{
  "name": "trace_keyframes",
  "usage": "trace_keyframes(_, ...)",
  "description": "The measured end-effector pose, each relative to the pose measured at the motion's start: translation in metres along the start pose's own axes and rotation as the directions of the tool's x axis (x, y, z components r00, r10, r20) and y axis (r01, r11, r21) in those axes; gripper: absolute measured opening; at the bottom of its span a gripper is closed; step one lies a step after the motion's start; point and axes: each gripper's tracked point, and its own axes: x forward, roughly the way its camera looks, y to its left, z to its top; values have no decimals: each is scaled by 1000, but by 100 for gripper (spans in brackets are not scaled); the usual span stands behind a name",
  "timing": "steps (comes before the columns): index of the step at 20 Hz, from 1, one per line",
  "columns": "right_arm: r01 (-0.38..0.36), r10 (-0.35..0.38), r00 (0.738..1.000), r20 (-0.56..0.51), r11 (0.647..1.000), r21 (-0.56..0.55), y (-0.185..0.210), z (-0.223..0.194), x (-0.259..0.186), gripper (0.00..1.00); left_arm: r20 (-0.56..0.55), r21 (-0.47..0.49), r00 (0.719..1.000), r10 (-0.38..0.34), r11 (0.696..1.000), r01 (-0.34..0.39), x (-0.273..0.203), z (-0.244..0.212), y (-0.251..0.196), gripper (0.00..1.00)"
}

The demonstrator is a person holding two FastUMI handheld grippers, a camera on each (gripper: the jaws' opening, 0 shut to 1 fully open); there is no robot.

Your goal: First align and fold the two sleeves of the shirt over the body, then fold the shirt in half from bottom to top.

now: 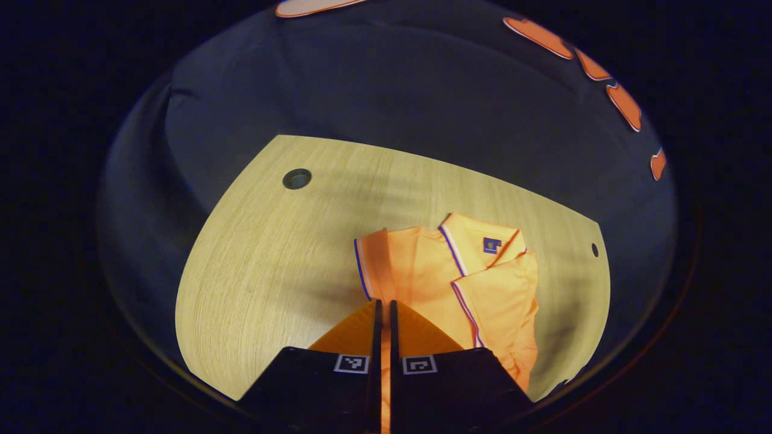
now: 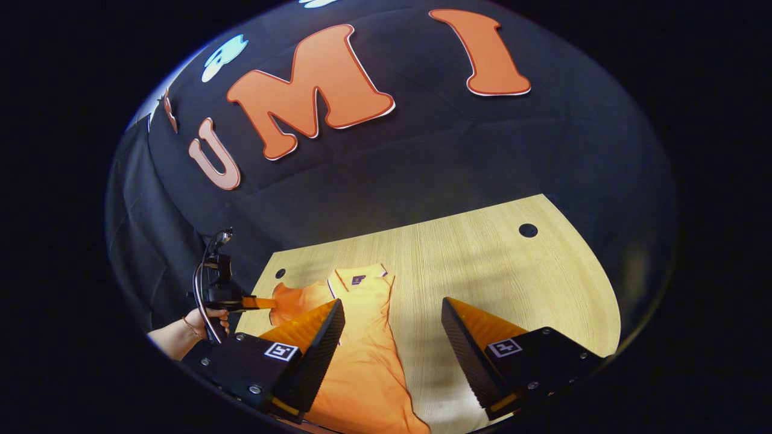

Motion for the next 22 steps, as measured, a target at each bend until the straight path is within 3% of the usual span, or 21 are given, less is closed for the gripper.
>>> trace_keyframes(4,14,-14,1000,17,1000,5,-6,3,-8,98,-24,82,998,-55,995,57,0,-7,-45,6)
trace_keyframes(12,58,-58,998,16,998,28,-26,-5,-18,98,-65,254,995,-73,963,87,24,-32,-103,7)
trace_keyframes(13,60,-61,998,14,998,34,-28,-7,-20,98,-70,265,994,-83,959,98,30,-35,-110,13)
trace_keyframes(16,74,-74,997,7,996,42,-33,-11,-21,99,-83,272,991,-109,954,128,31,-44,-126,17)
trace_keyframes(19,89,-89,996,2,995,34,-35,-13,-19,98,-76,262,989,-125,955,141,34,-44,-128,86)
trace_keyframes(20,91,-91,996,-2,995,27,-35,-15,-18,98,-70,260,989,-128,955,142,26,-46,-126,98)
trace_keyframes(22,89,-89,996,-16,996,17,-34,-19,-19,98,-52,252,991,-121,959,131,14,-45,-117,100)
